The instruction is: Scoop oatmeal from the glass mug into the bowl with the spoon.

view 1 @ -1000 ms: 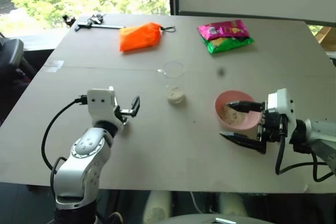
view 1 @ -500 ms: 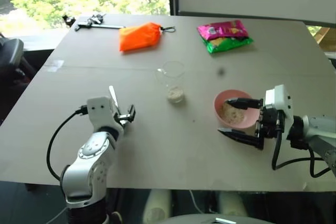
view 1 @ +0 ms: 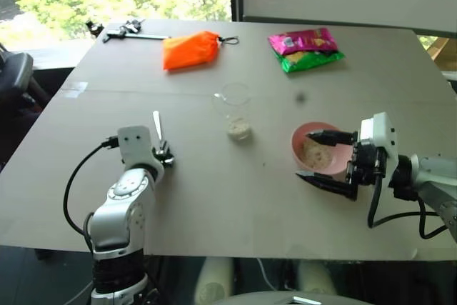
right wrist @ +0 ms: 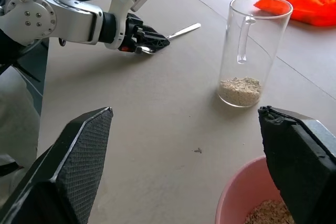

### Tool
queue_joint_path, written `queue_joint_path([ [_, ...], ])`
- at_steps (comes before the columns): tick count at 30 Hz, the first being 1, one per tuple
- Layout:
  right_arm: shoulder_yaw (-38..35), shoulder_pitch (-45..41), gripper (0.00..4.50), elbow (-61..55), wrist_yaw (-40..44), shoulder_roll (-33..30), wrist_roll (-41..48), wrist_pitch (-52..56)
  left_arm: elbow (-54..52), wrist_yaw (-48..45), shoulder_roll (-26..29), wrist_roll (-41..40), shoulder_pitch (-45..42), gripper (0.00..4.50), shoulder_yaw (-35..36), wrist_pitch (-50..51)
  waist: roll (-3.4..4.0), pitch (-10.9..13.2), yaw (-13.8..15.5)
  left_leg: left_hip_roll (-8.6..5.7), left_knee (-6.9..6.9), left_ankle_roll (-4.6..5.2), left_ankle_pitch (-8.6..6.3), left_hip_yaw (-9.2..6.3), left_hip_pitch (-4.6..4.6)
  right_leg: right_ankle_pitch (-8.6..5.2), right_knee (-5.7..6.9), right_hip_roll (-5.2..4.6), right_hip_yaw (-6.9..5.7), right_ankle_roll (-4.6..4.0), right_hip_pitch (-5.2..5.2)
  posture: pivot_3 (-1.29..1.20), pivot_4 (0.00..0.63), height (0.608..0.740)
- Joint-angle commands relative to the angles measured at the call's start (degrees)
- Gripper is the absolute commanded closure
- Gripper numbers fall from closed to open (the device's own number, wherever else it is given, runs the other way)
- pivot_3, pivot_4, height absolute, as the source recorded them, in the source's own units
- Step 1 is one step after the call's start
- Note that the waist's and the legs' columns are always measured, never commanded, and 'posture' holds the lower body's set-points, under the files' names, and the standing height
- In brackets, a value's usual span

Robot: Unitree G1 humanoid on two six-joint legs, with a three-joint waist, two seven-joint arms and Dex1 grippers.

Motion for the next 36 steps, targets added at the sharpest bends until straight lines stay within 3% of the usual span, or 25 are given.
queue_joint_path([
  [1,-1.1,-0.6,0.00,-1.2,-0.2,0.4,0.0,-0.8,-0.5,-0.6,-0.8,-0.1,2.7,4.19,0.2,2.2,0.00,0.0,0.0,0.00,0.00,0.00,0.00,0.00,0.00,0.00,0.00,0.00,0.00,0.00,0.00,0.00,0.150,0.696],
  [6,-0.9,-0.8,0.00,-0.9,-0.2,0.6,-0.4,-0.9,-2.1,-2.8,-0.6,0.0,6.3,4.22,0.1,-0.6,0.06,0.0,-0.2,0.01,0.00,0.00,0.00,0.03,0.03,0.00,0.00,0.00,0.03,0.00,-0.01,0.00,0.150,0.696],
  [8,-0.8,-0.9,0.00,-0.7,-0.2,0.9,-0.7,-1.0,-3.1,-6.7,-0.1,-0.2,9.5,4.22,-1.2,-6.5,0.08,0.0,-0.3,0.01,0.00,0.00,0.00,0.04,0.03,0.00,0.00,-0.01,0.03,0.00,-0.01,0.00,0.150,0.696],
  [14,-0.8,0.0,0.00,-1.4,-0.6,1.9,0.1,-0.2,-3.4,-21.3,2.4,-1.8,25.0,4.22,-2.5,-24.6,0.18,-0.1,-0.6,0.00,-0.02,0.01,-0.03,0.16,0.00,-0.01,-0.05,-0.11,0.07,-0.02,-0.09,0.00,0.150,0.696],
  [18,-0.3,1.4,0.00,-2.4,-2.1,3.2,2.5,2.0,-4.7,-35.3,1.7,-9.7,33.8,4.22,-1.9,-36.4,0.27,-0.1,-1.2,0.01,-0.04,0.25,-0.17,0.17,-0.12,-0.02,-0.20,-0.15,0.06,-0.03,-0.16,0.00,0.150,0.696],
  [24,7.0,2.1,0.00,-2.5,-6.2,4.6,-5.1,2.5,-6.7,-49.1,4.7,-14.2,37.0,4.22,-8.1,-43.0,0.38,0.0,-1.2,-0.01,-0.01,0.39,-0.25,0.10,-0.36,-0.12,-0.20,-0.18,-0.05,-0.23,-0.46,0.00,0.150,0.696],
  [29,8.7,2.7,0.00,-3.9,-16.8,14.2,5.7,12.9,-8.3,-54.5,6.9,-15.7,34.1,4.22,-14.6,-43.0,0.40,0.0,-1.4,0.06,0.05,0.39,-0.23,0.08,-0.46,0.04,-0.11,-0.04,-0.03,-0.10,-0.51,0.00,0.150,0.696],
  [36,7.6,0.4,0.00,-2.1,-31.5,24.2,21.0,21.6,-6.8,-56.0,7.5,-15.6,31.3,4.22,-17.3,-44.2,0.43,0.0,-1.5,0.05,0.05,0.30,-0.17,0.03,-0.63,0.05,-0.11,0.07,-0.01,-0.09,-0.62,0.00,0.150,0.696],
])
